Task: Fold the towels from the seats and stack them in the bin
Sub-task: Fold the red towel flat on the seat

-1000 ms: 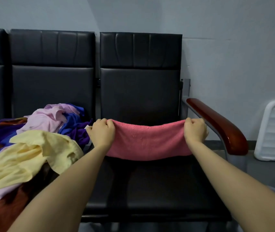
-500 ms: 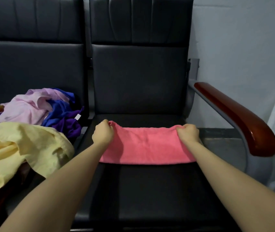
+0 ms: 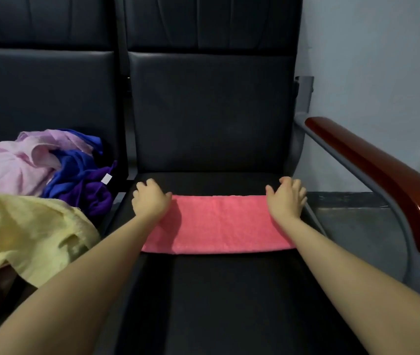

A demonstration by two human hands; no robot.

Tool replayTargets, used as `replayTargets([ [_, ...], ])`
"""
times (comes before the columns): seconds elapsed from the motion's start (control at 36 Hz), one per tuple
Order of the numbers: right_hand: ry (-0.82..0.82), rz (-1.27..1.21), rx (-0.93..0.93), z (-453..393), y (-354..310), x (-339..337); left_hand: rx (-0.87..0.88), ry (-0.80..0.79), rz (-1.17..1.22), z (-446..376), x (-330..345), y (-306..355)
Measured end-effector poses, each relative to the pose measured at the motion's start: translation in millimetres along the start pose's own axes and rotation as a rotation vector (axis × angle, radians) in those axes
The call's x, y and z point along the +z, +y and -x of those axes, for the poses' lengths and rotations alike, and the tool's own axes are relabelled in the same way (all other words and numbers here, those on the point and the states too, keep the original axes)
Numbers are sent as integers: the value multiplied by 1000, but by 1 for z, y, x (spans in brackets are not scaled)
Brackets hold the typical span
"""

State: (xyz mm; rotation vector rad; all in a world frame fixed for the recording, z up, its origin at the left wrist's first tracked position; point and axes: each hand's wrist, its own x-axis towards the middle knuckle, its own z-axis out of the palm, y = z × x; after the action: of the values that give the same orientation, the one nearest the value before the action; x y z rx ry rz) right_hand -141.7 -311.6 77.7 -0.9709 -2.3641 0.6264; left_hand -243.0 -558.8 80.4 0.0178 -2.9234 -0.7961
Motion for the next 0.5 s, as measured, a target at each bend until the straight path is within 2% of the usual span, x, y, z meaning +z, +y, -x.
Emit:
replayTargets([
  [0.11, -64, 46, -229, 16, 0, 11, 59, 88, -161, 9, 6, -5],
  [0.28, -321, -26, -606, 44, -6, 22, -96, -15, -272, 31, 6, -12],
  [0.39, -578, 138, -670, 55, -9, 19, -145, -83, -332, 39, 3, -18],
  [0.44, -636, 242, -667, 61, -9, 15, -162, -110, -319, 43, 0, -22],
  [0.5, -645, 276, -655, 66, -9, 12, -98, -111, -329, 47, 0, -26],
])
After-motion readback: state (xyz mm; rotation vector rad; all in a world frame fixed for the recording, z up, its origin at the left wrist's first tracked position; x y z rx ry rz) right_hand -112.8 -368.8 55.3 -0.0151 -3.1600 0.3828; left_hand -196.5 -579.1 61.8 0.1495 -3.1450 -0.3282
